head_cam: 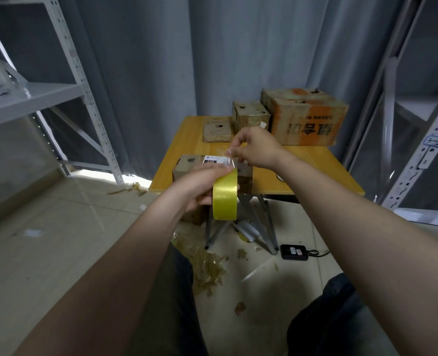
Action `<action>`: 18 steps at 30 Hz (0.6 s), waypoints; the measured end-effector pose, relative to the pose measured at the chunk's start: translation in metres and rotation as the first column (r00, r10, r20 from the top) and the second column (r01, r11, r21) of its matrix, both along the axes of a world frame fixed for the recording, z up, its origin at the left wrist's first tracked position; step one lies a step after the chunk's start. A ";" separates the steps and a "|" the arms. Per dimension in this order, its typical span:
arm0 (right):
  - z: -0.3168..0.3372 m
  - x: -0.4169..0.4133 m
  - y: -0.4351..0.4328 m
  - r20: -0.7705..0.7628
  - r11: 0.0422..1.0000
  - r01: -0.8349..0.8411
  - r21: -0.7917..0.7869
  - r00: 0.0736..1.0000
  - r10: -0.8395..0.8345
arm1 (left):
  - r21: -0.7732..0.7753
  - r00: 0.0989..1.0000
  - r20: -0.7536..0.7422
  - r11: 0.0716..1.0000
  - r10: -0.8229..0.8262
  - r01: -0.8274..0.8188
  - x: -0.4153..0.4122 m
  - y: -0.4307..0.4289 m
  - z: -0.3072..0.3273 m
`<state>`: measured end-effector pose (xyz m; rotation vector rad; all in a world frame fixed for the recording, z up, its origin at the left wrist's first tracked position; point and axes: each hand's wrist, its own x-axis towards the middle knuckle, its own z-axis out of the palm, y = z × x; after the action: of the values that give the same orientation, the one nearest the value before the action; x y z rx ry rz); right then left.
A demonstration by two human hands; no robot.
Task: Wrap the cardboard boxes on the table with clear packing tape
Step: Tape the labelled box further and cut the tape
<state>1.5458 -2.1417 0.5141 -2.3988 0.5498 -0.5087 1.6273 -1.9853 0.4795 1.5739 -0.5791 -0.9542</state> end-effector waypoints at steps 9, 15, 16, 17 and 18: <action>-0.018 -0.003 -0.005 0.004 0.992 0.094 0.083 0.996 -0.095 | 0.047 0.991 -0.019 0.990 -0.129 0.130 -0.003 -0.003 -0.006; -0.018 0.002 -0.007 -0.032 0.994 0.102 0.031 0.994 -0.101 | 0.030 0.994 -0.033 0.994 -0.103 0.104 -0.005 -0.007 -0.014; -0.019 0.002 -0.007 -0.037 0.995 0.099 0.020 0.994 -0.098 | 0.044 0.994 -0.029 0.993 -0.104 0.105 -0.005 -0.008 -0.014; -0.020 0.001 -0.007 -0.036 0.995 0.096 0.023 0.995 -0.095 | 0.063 0.994 -0.025 0.992 -0.111 0.112 -0.004 -0.008 -0.013; -0.023 0.000 -0.008 -0.032 0.995 0.092 0.038 0.995 -0.091 | 0.083 0.992 -0.017 0.989 -0.121 0.122 -0.003 -0.008 -0.012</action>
<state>1.5458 -2.1496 0.4913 -2.3557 0.6798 -0.4969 1.6242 -1.9932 0.4671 1.6204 -0.6399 -1.0910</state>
